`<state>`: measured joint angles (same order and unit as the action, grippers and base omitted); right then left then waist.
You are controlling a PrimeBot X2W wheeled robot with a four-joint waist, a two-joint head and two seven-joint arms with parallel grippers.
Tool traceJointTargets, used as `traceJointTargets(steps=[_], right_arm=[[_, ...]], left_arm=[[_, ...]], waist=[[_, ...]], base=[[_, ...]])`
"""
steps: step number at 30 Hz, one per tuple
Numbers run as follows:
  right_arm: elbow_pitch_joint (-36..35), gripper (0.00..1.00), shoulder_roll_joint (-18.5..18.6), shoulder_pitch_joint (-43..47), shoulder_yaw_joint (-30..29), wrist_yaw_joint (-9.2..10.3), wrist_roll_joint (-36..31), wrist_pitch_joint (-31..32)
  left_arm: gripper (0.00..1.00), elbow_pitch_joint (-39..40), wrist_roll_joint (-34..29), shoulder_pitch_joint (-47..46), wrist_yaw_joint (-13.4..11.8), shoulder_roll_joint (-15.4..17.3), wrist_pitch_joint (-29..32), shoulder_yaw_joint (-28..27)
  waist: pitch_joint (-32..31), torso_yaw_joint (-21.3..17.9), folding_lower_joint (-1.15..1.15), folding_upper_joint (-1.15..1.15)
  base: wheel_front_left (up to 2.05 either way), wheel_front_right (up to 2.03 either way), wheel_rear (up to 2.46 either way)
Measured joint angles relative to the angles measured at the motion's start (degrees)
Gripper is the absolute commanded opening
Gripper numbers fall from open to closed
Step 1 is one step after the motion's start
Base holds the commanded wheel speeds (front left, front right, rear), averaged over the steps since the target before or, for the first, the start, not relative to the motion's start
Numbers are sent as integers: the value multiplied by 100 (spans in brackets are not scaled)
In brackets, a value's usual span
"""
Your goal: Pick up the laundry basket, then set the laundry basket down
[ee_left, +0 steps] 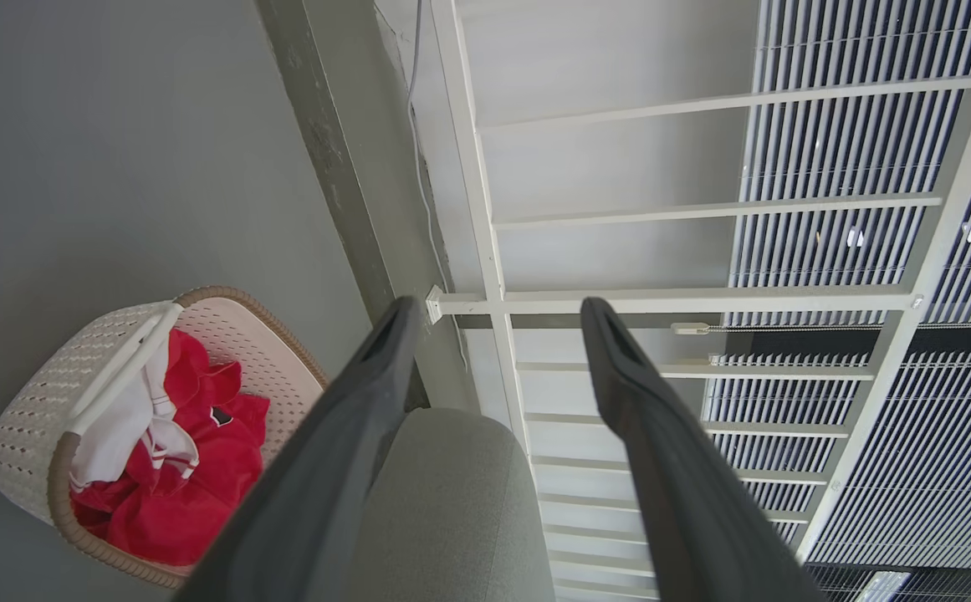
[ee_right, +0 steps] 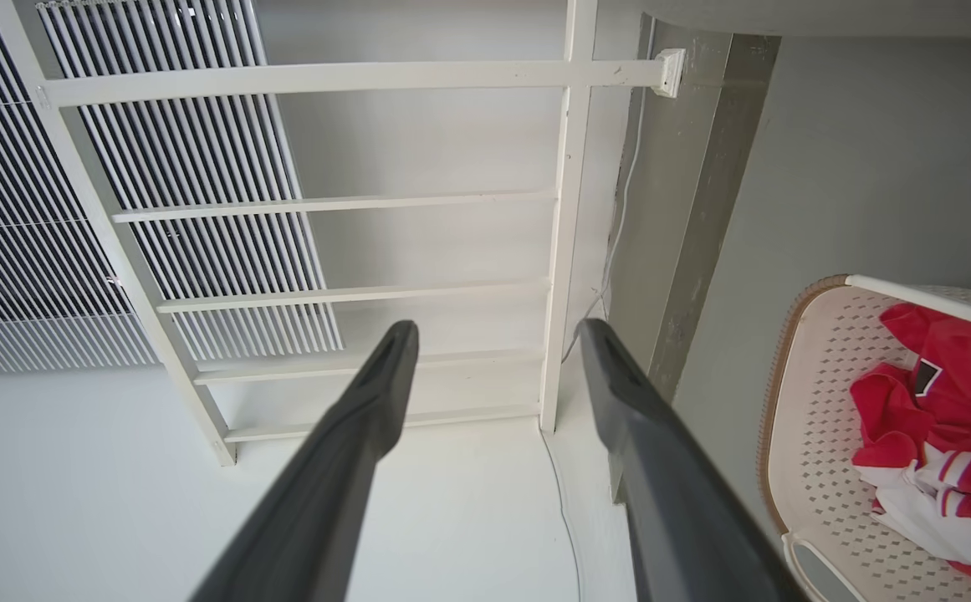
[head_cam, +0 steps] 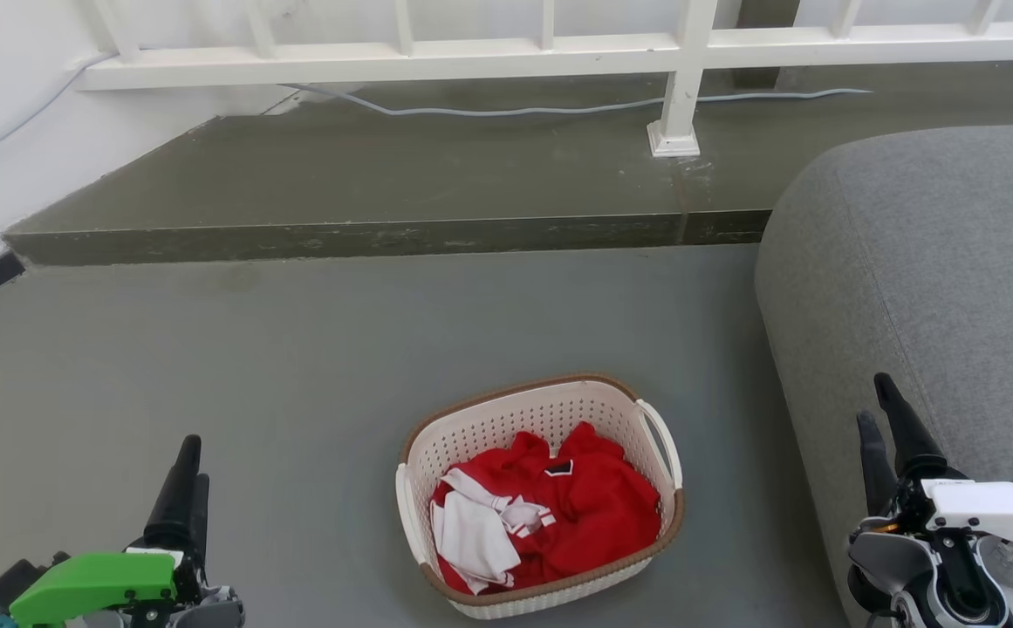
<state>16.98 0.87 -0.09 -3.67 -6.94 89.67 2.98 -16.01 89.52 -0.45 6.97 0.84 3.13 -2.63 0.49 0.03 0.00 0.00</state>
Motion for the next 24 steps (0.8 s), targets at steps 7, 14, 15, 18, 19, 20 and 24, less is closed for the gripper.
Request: traceJointTargets(steps=[7,14,15,18,19,20,24], right_arm=[[-89,100,101,-38,211,-1,-316,-153],[-183,100,200,-79,460,-1,-722,-326],[-190,100,218,-92,494,-1,-791,-353],[-222,100,277,-126,602,-1,-1000,-405],[-232,100,296,-138,644,-1,-1065,-424],[-238,100,313,-159,687,-2,-1146,-444],[-261,100,344,-189,769,-2,-1419,-510]], left_arm=[[100,152,-320,-5,0,74,-141,203],[100,207,-835,-8,0,238,-320,443],[100,209,-921,-9,0,247,-333,475],[100,214,-1155,-14,0,322,-402,571],[100,214,-1277,-15,0,357,-426,604],[100,214,-1349,-17,0,383,-445,628],[100,204,-1748,-23,0,423,-520,694]], waist=[[15,-7,0,0],[28,-12,0,0],[29,-11,0,0],[31,-10,0,0],[32,-8,0,0],[33,-7,0,0],[32,1,0,0]], base=[[0,0,0],[0,0,0],[0,0,0],[0,0,0],[0,0,0],[0,0,0],[0,0,0]])
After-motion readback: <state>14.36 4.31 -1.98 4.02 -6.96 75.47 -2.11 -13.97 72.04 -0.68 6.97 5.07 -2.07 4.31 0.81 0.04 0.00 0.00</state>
